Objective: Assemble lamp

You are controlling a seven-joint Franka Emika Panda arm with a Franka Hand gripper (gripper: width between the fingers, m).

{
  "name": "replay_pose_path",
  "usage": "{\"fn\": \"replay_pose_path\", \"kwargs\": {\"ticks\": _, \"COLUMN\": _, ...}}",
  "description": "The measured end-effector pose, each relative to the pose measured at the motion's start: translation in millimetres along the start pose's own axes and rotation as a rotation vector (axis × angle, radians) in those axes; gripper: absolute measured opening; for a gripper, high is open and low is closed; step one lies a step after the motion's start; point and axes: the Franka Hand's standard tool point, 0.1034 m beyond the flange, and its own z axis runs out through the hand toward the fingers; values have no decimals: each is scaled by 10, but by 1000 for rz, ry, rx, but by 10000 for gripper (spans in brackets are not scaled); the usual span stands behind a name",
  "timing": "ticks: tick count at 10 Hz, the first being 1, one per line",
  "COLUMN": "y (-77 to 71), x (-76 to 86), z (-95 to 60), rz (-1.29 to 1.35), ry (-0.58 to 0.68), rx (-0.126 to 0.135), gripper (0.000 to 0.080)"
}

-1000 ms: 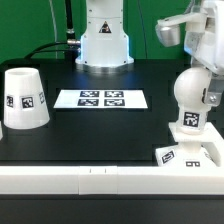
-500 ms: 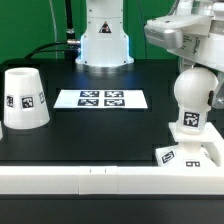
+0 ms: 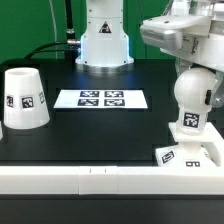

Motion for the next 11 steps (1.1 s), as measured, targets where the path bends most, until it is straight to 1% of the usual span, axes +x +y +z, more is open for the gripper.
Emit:
{"fn": "replay_pose_path", "kwargs": {"ticks": 1, "y": -5, "x": -8, "z": 1, "rz": 5, "ry": 1, "rx": 3, "gripper": 576}}
{"fn": "replay_pose_path", "kwargs": {"ticks": 2, "y": -27, "x": -39, "z": 2, "rz": 35, "ry": -1, "rx": 19, "gripper": 576}}
{"fn": "replay_pose_path", "kwargs": {"ticks": 6, "y": -38, "x": -59, "z": 5, "rz": 459, "ry": 60, "rx": 39, "gripper": 577}}
{"fn": "replay_pose_path", "kwargs": {"ticks": 9, "y": -34, "x": -66, "z": 4, "rz": 691, "ry": 82, "rx": 55, "gripper": 577}}
{"fn": "replay_pose_path", "kwargs": {"ticks": 11, "y": -33, "x": -62, "z": 4, "rz": 799, "ry": 80, "rx": 60, "gripper": 577}}
